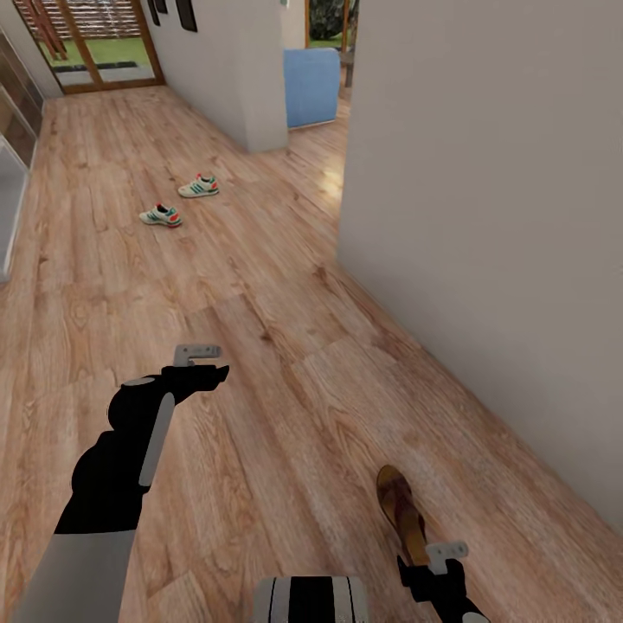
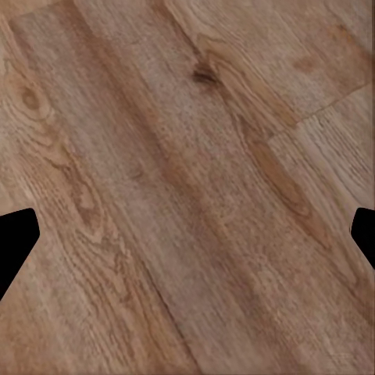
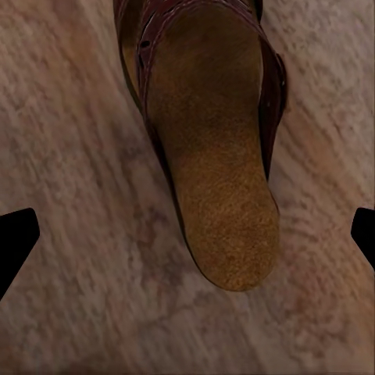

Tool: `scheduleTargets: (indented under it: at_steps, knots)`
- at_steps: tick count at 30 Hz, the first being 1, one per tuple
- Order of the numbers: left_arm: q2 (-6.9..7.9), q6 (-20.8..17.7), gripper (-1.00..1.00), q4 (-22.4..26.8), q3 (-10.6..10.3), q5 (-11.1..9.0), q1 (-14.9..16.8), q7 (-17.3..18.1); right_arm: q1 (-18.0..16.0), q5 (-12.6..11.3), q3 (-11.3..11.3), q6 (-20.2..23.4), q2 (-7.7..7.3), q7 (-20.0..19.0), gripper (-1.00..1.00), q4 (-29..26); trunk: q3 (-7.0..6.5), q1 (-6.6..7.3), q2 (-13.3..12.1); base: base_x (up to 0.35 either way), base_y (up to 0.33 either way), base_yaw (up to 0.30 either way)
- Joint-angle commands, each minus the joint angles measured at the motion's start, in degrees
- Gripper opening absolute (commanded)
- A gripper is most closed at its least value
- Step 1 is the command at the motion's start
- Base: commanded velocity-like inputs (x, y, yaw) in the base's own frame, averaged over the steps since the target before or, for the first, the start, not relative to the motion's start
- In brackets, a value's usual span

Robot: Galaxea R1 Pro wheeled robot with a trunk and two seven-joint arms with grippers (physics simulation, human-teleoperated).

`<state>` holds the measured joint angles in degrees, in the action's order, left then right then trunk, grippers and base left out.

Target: Pick up the two gym shoes and the two sandals from the corridor floor and place them onto the hallstand (shoe rack) in the corridor, making sure they are on the rack and not on the floor. Arrange them so the two gym shoes are next to each other and the two sandals are next to each other.

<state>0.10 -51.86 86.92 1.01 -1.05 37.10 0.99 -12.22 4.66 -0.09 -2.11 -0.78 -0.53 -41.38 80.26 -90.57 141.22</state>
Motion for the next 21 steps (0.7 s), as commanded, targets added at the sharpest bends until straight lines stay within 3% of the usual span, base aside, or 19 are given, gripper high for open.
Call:
scheduleTargets:
  at_steps: [1, 7, 21]
  knots:
    - [0.0, 0.0, 1.0, 0.0, 0.0, 0.0, 0.0, 0.0, 0.0, 0.0, 0.0, 0.0, 0.0, 0.0, 1.0, 0.0, 0.28, -0.23, 0.4, 0.0, 0.0, -0.136]
    - [0.03, 0.0, 1.0, 0.0, 0.0, 0.0, 0.0, 0.0, 0.0, 0.1, 0.0, 0.0, -0.05, 0.1, 1.0, 0.0, 2.0, -1.16, 2.1, 0.0, 0.0, -0.135]
    - [0.02, 0.0, 1.0, 0.0, 0.1, 0.0, -0.1, 0.0, 0.0, 0.1, -0.1, 0.0, -0.05, 0.2, 1.0, -0.1, 2.86, -1.16, 2.1, 0.0, 0.0, -0.085]
